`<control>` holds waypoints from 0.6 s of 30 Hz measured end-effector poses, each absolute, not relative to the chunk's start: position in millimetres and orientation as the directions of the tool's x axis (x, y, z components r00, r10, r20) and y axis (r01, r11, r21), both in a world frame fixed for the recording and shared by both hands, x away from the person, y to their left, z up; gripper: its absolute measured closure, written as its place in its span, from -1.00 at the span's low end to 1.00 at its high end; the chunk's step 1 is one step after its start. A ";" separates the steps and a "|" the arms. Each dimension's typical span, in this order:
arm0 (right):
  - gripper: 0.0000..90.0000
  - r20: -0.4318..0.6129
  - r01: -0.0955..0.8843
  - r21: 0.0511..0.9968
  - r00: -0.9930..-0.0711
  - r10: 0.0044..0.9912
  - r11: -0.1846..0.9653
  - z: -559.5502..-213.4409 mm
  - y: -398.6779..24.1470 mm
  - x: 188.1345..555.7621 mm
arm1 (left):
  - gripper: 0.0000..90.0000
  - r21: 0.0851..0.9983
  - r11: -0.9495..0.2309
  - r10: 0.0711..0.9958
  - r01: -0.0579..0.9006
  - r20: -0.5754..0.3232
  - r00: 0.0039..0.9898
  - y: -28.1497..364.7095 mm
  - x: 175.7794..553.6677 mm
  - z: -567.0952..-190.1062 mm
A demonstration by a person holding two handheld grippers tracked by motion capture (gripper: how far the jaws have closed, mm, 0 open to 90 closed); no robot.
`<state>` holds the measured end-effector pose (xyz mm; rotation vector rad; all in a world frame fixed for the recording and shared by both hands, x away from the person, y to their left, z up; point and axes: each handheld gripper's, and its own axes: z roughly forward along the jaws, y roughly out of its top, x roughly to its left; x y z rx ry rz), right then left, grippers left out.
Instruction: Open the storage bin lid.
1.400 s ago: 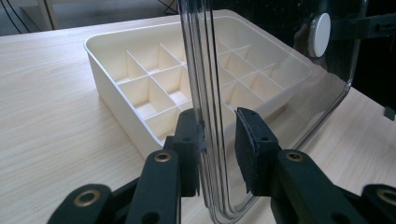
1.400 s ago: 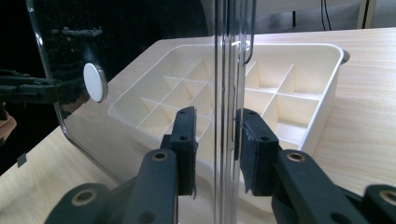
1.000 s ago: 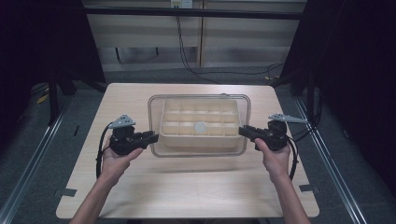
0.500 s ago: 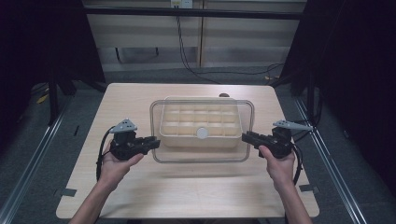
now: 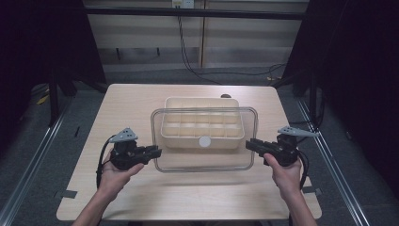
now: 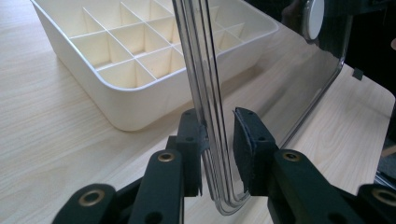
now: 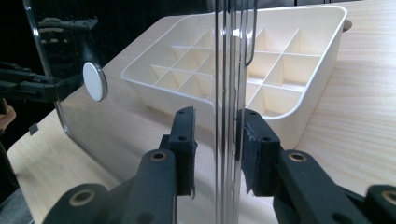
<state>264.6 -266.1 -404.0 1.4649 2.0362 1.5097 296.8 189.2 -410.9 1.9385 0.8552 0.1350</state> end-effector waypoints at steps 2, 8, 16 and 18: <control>0.53 0.360 0.581 0.814 -0.487 0.796 -0.013 -404.0 -265.4 260.4 | 0.62 0.811 -0.295 0.618 0.505 -0.240 0.748 189.4 294.5 -410.9; 0.54 0.373 0.593 0.805 -0.487 0.790 -0.015 -411.7 -264.3 250.3 | 0.62 0.803 -0.316 0.615 0.505 -0.232 0.754 191.0 285.0 -413.5; 0.54 0.389 0.619 0.785 -0.484 0.784 -0.007 -420.9 -261.4 239.5 | 0.61 0.795 -0.329 0.614 0.509 -0.229 0.755 194.3 276.2 -416.9; 0.53 0.394 0.629 0.777 -0.483 0.782 -0.003 -421.2 -260.2 237.1 | 0.62 0.793 -0.330 0.613 0.513 -0.233 0.755 195.6 273.7 -417.2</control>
